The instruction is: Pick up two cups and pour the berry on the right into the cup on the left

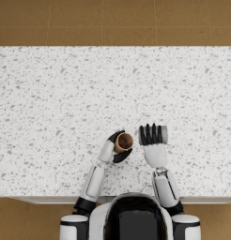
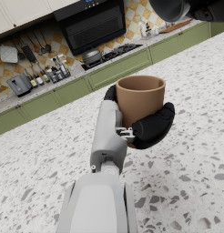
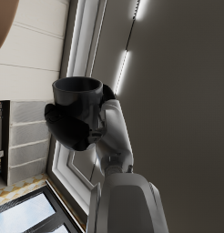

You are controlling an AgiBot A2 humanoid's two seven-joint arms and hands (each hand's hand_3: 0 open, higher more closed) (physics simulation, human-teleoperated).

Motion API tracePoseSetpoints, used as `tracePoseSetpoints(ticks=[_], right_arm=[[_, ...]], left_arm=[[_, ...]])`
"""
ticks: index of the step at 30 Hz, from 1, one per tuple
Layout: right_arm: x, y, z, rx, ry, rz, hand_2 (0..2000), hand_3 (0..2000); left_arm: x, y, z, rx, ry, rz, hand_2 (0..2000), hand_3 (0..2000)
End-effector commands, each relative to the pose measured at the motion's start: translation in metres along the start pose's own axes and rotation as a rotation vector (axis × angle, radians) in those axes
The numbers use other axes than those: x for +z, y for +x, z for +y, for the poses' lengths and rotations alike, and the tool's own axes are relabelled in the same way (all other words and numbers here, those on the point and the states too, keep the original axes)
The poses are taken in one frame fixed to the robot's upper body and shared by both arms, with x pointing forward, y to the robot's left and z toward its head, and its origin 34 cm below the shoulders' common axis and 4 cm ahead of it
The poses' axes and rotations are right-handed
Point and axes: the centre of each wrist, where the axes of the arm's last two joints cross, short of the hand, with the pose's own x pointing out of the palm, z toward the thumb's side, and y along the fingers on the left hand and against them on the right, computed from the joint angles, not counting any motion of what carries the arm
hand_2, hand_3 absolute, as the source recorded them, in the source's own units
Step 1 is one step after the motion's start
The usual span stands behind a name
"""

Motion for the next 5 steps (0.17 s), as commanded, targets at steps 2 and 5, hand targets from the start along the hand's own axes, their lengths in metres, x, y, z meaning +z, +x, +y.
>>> tracePoseSetpoints(ticks=[2,5], right_arm=[[0.0001,0.0,0.0,-0.001,0.0,0.0,2000,1280],[0.0001,-0.0001,0.0,0.002,0.0,0.0,2000,1280]], left_arm=[[0.0,0.0,0.0,0.0,0.0,0.0,2000,1280],[0.0,0.0,0.0,0.0,0.0,0.0,2000,1280]])
